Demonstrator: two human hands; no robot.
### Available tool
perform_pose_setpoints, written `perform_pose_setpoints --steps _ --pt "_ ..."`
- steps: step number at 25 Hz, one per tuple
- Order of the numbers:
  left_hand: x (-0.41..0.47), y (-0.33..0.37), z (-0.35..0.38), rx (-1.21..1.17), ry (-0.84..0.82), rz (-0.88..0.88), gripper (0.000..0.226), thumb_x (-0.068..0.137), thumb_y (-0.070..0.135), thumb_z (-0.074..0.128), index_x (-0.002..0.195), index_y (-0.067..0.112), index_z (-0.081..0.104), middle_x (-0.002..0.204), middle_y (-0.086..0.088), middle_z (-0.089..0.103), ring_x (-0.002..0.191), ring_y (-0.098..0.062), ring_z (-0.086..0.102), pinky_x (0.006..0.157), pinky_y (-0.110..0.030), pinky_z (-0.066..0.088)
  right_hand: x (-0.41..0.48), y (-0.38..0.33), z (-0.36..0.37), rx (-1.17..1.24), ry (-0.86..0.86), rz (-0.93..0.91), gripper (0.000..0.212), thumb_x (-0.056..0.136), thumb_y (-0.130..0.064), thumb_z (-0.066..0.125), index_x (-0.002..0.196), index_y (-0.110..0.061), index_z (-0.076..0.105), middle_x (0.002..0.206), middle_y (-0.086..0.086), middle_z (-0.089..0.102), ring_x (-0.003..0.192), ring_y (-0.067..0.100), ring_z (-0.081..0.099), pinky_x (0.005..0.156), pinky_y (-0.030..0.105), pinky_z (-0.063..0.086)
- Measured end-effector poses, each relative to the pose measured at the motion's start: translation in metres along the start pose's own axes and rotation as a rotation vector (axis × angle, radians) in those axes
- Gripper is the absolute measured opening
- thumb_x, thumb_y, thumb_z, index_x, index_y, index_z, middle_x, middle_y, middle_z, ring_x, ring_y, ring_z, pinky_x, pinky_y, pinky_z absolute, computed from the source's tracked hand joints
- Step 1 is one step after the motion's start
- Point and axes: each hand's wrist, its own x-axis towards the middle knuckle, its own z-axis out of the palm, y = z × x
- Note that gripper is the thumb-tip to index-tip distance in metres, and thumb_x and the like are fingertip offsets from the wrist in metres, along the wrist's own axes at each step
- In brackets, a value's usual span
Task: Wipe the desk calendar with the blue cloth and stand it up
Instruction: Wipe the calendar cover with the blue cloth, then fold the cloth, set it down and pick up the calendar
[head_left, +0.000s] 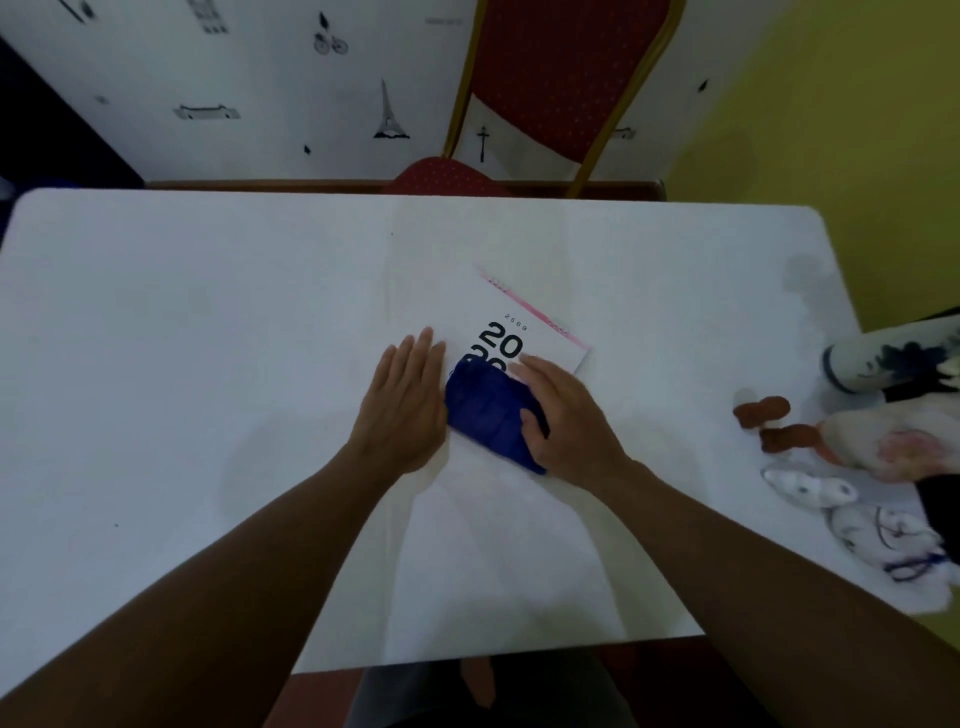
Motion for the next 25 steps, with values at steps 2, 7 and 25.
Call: perform_pose_setpoints --steps 2,7,25 --pt "0.009 0.012 -0.002 -0.121 -0.055 0.076 0.059 0.104 0.021 0.032 0.159 0.012 0.013 0.169 -0.011 0.014 0.156 -0.027 0.014 0.127 -0.041 0.014 -0.001 0.005 -0.008 -0.119 0.019 0.123 0.045 0.089 -0.02 0.069 0.131 -0.007 0.061 0.124 0.01 0.063 0.113 0.028 0.059 0.1 0.046 0.048" --pt "0.024 0.032 -0.004 -0.169 -0.069 0.085 0.059 0.097 0.019 0.05 0.152 0.016 0.031 0.15 -0.008 0.048 0.136 -0.027 0.045 0.114 -0.04 0.031 0.014 -0.002 -0.016 0.086 -0.193 0.458 0.02 0.089 -0.024 0.072 0.108 -0.017 0.069 0.107 0.006 0.066 0.097 0.025 0.062 0.085 0.036 0.052" --pt "-0.117 0.039 0.004 -0.132 -0.545 0.278 0.056 0.092 0.056 0.052 0.142 0.031 0.049 0.167 0.01 0.02 0.155 -0.008 0.015 0.12 -0.038 0.032 -0.138 -0.038 -0.013 0.115 -0.461 0.004 0.033 0.081 -0.009 0.073 0.113 -0.013 0.067 0.12 0.006 0.053 0.112 0.021 0.049 0.1 0.034 0.045"
